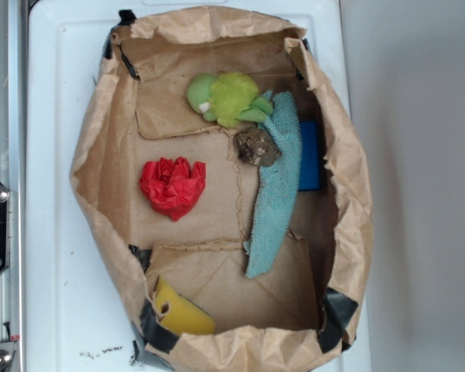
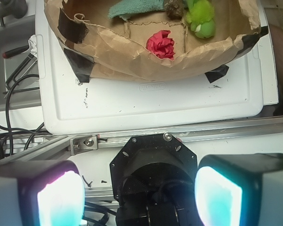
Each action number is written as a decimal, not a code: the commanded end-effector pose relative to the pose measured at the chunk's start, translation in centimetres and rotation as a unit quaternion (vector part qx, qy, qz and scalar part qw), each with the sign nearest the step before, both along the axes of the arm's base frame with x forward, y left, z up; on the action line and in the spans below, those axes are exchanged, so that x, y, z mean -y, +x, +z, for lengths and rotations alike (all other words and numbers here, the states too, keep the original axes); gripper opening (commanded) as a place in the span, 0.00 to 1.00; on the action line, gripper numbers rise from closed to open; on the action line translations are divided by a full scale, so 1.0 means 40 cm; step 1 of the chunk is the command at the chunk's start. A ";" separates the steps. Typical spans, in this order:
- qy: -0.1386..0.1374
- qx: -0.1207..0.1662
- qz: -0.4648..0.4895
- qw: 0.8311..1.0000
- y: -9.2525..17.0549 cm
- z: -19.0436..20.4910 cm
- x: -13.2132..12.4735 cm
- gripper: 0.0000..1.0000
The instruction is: Grab the green sponge.
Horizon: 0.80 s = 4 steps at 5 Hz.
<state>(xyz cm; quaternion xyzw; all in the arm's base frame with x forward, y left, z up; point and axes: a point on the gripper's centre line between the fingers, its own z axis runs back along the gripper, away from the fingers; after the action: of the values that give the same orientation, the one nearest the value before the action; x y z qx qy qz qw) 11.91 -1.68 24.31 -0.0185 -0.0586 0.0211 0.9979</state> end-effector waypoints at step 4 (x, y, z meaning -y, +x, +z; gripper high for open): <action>-0.019 0.008 -0.001 1.000 0.212 -0.020 -0.089 1.00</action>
<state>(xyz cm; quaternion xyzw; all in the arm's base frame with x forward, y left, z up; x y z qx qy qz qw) 20.22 1.47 22.46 -0.0440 -0.0467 0.0165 0.9978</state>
